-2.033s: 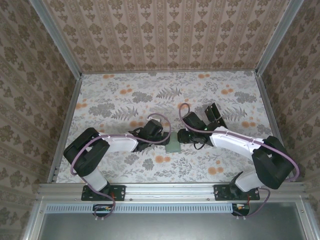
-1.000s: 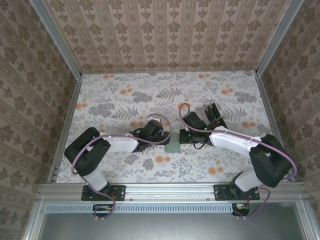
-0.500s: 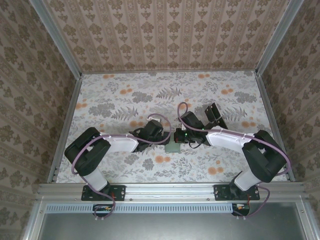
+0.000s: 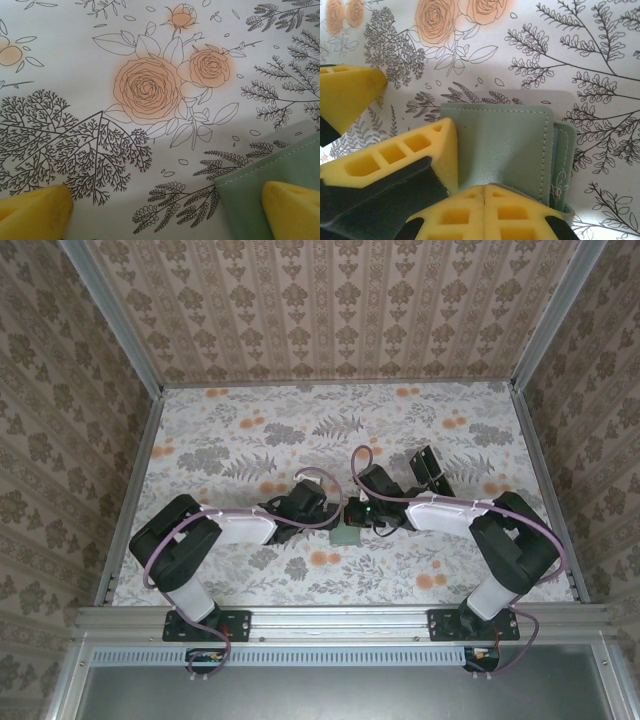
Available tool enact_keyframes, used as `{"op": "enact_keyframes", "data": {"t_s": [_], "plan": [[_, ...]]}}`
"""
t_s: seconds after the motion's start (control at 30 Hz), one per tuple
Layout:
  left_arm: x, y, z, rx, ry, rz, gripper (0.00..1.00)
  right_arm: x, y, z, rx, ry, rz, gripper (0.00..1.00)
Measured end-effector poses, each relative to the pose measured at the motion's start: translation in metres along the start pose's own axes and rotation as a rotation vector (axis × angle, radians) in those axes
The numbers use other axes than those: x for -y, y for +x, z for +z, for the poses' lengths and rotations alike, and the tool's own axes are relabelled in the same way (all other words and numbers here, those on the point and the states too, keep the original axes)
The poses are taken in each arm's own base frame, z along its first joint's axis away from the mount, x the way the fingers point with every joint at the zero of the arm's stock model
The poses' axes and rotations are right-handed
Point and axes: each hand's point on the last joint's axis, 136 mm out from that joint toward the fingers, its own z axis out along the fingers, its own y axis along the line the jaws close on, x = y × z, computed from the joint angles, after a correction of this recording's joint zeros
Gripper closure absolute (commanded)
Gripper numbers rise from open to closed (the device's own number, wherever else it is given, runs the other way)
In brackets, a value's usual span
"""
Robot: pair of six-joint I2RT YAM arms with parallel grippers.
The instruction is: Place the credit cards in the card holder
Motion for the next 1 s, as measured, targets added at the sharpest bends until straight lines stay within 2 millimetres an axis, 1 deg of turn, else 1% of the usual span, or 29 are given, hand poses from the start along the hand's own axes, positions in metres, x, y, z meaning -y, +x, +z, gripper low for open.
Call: {"op": "enact_keyframes", "data": {"t_s": [0.67,0.87,1.0], "plan": [[0.0,0.0,0.0,0.003,-0.001,-0.005,0.0,0.0,0.004,0.005,-0.001,-0.023,0.004,1.0],[-0.001,0.0,0.0,0.003,-0.002,-0.007,0.0,-0.008,0.007,0.01,0.0,-0.042,-0.014,1.0],[-0.001,0.0,0.001,0.005,-0.005,-0.008,0.0,-0.007,0.008,0.011,0.004,-0.046,-0.009,1.0]]}}
